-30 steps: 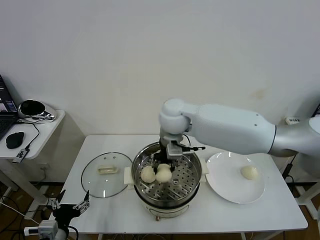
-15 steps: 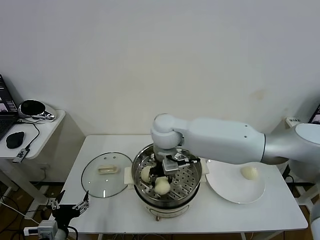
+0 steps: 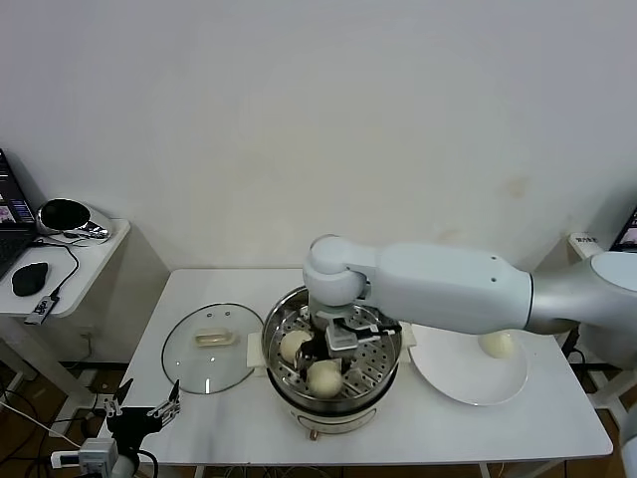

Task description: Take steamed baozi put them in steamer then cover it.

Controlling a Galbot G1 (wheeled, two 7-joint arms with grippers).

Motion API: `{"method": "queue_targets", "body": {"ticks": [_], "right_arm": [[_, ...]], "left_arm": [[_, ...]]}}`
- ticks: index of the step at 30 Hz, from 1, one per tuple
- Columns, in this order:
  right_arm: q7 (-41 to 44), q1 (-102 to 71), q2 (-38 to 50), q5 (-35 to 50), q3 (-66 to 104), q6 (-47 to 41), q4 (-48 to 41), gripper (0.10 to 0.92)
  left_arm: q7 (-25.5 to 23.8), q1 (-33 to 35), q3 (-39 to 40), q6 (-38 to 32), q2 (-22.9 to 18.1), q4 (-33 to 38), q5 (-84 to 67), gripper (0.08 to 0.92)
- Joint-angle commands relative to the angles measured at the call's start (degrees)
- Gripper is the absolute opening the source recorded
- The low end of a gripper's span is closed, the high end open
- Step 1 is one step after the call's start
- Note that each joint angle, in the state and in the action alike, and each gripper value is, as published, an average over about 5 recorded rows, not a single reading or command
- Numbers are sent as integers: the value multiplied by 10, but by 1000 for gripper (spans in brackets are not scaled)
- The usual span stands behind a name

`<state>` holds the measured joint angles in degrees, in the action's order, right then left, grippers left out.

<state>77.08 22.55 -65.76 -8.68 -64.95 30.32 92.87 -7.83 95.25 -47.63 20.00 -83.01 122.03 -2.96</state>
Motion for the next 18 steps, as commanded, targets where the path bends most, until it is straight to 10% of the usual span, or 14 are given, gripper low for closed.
{"method": "queue_targets", "body": {"ticks": [1, 18], "right_arm": [[-3, 17, 31, 10, 46, -33, 10, 800], [-13, 50, 364, 185, 93, -461, -10, 823]], "left_arm": [[-2, 1, 1, 1, 0, 2, 1, 823], [-22, -4, 19, 0, 14, 9, -27, 823]]}}
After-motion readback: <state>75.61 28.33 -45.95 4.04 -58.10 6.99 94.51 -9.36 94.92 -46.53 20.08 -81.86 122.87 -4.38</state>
